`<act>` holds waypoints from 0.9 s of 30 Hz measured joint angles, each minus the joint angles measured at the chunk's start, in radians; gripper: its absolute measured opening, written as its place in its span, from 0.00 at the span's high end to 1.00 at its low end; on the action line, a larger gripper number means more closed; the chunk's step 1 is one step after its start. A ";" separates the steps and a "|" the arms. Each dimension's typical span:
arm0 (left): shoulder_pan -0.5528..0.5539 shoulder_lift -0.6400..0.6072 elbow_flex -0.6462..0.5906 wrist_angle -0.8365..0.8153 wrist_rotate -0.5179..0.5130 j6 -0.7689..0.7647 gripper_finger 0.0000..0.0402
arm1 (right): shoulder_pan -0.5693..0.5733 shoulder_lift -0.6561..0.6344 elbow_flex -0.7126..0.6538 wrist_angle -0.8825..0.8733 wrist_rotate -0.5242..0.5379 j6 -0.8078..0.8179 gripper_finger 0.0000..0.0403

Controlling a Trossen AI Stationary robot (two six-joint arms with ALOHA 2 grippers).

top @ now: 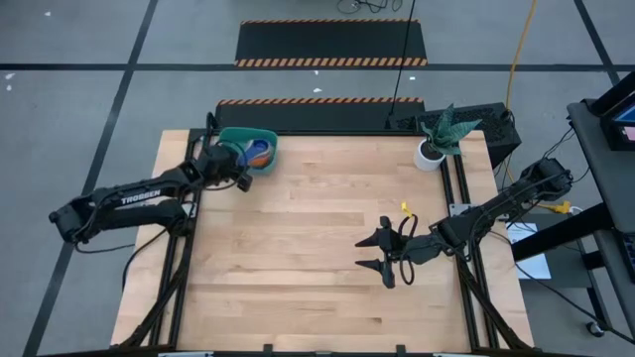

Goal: Nest measuring cups in basket
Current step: Put the nested measuring cups into the green bin

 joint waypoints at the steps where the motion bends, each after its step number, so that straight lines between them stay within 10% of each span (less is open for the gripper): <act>1: -0.007 -0.001 0.000 0.002 -0.001 -0.001 0.68 | 0.000 0.000 0.000 0.000 0.000 0.000 0.44; 27: -0.082 0.205 0.000 0.208 -0.008 0.081 0.68 | 0.000 0.000 0.000 -0.004 -0.001 0.000 0.44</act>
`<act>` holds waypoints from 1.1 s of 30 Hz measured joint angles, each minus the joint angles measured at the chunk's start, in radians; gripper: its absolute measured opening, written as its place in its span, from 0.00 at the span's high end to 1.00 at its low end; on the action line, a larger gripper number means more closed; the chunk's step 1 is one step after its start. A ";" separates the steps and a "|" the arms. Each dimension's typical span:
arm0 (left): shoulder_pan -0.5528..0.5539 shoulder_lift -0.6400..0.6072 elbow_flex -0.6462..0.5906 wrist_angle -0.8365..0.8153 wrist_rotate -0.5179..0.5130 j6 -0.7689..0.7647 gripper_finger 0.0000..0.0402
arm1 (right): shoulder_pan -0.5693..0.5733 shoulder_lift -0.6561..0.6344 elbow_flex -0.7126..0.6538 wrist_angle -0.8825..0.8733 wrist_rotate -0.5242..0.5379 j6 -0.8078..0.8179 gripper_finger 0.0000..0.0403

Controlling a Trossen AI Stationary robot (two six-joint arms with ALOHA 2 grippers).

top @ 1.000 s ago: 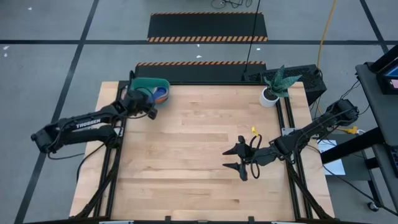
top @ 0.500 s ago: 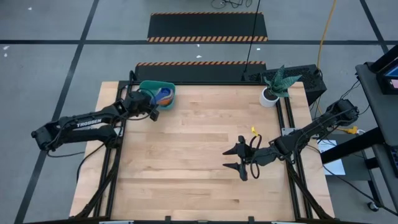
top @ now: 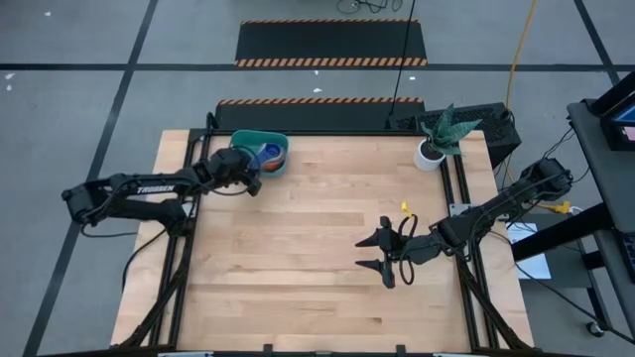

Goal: Nest measuring cups in basket
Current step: Put the nested measuring cups into the green bin

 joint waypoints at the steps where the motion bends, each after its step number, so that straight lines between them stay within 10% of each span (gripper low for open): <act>1: 0.000 0.010 0.000 0.008 -0.003 0.007 0.68 | 0.000 0.000 0.000 0.000 -0.001 0.000 0.44; 33: -0.001 0.050 0.002 0.008 -0.262 0.052 0.50 | 0.000 0.000 0.000 -0.008 -0.003 -0.003 0.44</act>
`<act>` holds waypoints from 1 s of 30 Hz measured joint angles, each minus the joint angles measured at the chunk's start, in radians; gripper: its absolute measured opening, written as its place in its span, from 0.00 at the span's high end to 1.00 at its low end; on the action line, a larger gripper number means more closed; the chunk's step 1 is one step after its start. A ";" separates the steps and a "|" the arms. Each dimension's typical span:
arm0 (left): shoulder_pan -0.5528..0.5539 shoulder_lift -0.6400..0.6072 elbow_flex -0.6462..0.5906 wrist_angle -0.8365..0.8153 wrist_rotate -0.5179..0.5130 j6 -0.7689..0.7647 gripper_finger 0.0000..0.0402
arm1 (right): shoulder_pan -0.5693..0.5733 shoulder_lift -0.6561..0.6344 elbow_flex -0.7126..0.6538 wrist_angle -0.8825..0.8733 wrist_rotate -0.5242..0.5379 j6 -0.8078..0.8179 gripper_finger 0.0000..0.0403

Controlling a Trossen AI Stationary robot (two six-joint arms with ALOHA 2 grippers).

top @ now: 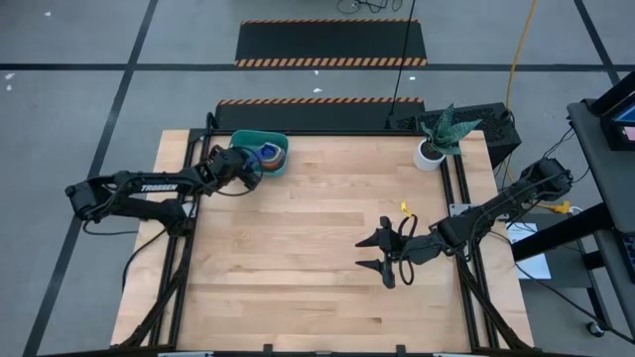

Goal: Nest measuring cups in basket
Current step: Put the nested measuring cups into the green bin, then adjust the green bin

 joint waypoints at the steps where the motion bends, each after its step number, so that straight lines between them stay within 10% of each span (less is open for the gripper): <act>1: 0.000 0.000 0.000 0.000 -0.008 0.000 0.50 | 0.000 0.000 0.000 0.000 0.000 0.000 0.44; 18: -0.053 -0.115 0.076 -0.169 -0.063 -0.035 0.50 | 0.000 0.000 0.000 0.000 0.000 0.001 0.44; 30: -0.324 -0.194 0.089 -0.204 -0.125 -0.138 0.60 | 0.000 0.008 0.000 0.009 0.096 0.013 0.44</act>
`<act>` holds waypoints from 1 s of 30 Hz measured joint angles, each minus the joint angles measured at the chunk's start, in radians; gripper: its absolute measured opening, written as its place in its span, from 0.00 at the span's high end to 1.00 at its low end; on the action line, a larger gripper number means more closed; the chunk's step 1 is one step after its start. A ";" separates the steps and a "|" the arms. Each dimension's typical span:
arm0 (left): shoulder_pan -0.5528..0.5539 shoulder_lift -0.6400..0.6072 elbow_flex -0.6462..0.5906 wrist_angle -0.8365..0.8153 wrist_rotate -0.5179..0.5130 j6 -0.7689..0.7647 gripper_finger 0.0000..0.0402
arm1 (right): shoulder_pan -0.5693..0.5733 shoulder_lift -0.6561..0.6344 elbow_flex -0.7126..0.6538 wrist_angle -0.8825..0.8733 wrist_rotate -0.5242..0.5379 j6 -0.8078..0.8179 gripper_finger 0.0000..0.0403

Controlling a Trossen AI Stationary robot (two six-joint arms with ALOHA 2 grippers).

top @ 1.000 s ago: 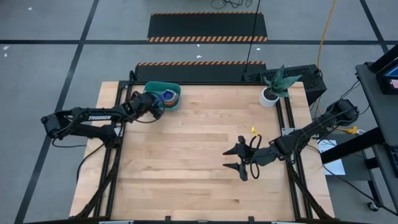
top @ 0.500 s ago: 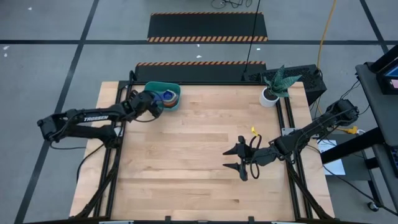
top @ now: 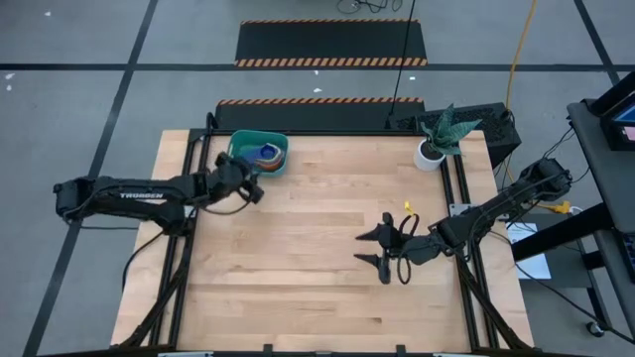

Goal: Nest measuring cups in basket
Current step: Adjust the green bin

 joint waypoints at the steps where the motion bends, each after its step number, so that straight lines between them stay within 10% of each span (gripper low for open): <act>1: -0.036 -0.004 0.000 -0.004 0.000 -0.014 0.62 | -0.002 0.007 0.000 0.010 0.039 0.006 0.44; 9: -0.352 -0.101 0.000 0.013 -0.098 -0.118 0.81 | -0.075 0.160 0.000 0.284 0.081 -0.052 0.47; 16: -0.576 -0.115 0.000 -0.014 -0.167 -0.207 0.88 | -0.237 0.349 0.031 0.643 -0.114 -0.110 0.55; 30: -1.011 -0.083 0.000 -0.032 -0.502 -0.377 0.89 | -0.455 0.598 0.367 0.377 -0.258 -0.150 0.70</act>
